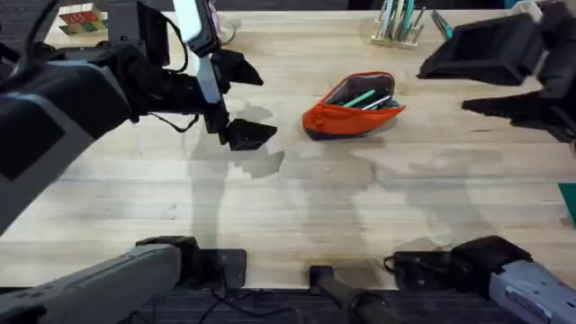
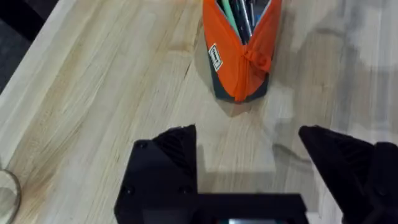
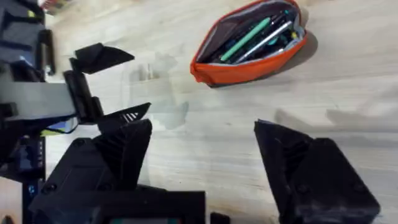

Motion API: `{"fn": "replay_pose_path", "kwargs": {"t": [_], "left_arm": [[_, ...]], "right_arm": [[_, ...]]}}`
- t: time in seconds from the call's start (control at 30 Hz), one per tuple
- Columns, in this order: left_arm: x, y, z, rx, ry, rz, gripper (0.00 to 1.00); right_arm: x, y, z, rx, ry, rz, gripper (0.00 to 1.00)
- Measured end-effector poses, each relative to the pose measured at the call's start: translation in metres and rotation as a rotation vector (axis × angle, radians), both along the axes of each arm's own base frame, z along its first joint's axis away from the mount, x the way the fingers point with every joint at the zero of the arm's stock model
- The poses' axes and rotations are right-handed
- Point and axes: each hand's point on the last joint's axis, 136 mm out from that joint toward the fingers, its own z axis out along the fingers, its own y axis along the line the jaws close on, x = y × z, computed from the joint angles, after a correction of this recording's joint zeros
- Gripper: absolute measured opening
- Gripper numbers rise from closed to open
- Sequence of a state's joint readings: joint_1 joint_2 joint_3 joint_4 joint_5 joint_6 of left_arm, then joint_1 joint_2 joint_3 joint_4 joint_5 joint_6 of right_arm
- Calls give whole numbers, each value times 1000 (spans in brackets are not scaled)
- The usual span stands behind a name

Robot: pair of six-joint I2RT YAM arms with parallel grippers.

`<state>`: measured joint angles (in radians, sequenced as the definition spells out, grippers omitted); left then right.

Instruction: Unzip the bag, pick up the pens from the table one at a time and place them inside, then zip the bag closed.

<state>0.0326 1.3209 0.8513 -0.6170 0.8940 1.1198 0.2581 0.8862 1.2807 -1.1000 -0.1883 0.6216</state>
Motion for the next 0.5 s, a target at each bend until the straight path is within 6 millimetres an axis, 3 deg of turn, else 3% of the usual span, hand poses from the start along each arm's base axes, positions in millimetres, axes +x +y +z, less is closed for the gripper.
{"fn": "replay_pose_path", "kwargs": {"t": [0.23,0.5], "left_arm": [[0,0,0,0,0,0,993],[0,0,0,0,-1,-1,993]], "right_arm": [[9,9,-20,-8,69,27,998],[24,45,-40,26,47,106,997]]}}
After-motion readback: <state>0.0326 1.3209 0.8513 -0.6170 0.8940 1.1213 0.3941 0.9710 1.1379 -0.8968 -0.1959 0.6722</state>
